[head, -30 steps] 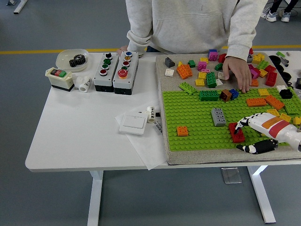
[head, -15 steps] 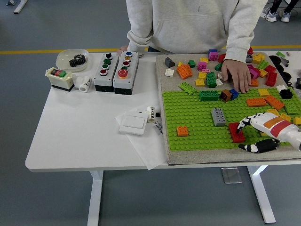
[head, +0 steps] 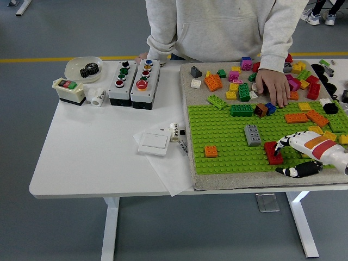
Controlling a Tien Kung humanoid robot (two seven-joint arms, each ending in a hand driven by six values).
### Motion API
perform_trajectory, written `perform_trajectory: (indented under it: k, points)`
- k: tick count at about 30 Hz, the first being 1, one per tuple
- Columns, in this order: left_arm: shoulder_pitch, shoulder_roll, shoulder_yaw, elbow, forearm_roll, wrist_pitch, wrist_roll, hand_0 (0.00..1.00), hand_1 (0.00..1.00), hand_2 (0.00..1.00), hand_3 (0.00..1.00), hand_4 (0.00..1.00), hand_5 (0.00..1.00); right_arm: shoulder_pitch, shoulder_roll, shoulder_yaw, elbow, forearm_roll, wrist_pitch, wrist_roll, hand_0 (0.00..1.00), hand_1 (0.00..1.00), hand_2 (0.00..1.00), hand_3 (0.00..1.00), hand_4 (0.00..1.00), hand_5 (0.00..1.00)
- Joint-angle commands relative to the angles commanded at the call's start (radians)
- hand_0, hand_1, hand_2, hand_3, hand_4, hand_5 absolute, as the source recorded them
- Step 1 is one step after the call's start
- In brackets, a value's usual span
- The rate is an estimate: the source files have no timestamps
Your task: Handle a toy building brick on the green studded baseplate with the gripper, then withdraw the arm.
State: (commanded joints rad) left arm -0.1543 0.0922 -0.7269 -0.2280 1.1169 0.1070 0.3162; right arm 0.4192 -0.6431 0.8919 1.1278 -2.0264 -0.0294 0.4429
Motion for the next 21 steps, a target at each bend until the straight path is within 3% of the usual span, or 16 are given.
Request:
perform_trajectory:
  k: [21]
  points:
    - [0.006,0.0,-0.001,-0.002,0.009,-0.006,0.005,0.727,0.733,0.743,0.6,0.667,0.606,-0.012,0.006,-0.01,-0.016,-0.008,0.004,-0.009,0.732,0.696,0.717,0.608,0.812,0.54]
